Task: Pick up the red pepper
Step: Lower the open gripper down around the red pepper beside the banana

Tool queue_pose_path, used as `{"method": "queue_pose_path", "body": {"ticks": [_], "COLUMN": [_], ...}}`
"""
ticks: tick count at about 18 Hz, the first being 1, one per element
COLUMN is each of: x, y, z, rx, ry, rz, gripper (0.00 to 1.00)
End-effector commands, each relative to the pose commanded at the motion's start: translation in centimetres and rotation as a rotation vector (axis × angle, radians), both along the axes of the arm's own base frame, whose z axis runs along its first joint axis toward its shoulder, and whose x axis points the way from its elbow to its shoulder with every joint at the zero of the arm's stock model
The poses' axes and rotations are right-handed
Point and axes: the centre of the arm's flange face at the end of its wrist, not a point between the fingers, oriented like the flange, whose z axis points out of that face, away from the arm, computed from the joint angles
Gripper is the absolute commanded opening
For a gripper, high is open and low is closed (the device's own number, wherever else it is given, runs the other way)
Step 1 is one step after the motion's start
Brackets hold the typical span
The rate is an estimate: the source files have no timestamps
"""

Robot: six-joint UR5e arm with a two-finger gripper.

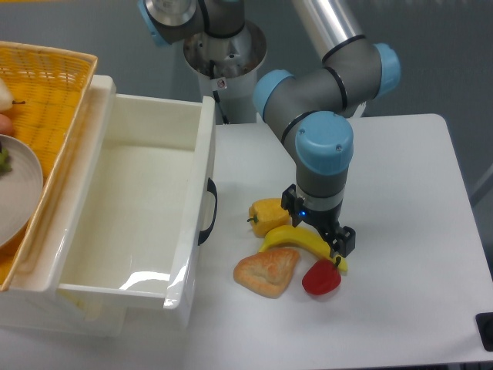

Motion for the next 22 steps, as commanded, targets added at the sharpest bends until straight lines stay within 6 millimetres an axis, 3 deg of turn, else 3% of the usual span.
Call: {"method": "queue_pose_path", "body": {"ticks": [7,13,22], "x": [-1.9,-3.0,-3.5], "y": [1.3,2.4,2.6], "z": [-2.2,-5.3,-5.8], "rx": [-0.028,-0.032,-0.028], "ry": [0.035,0.034,0.040], "rz": [-0.035,-0.042,-0.031], "gripper": [1.00,1.00,1.00]}}
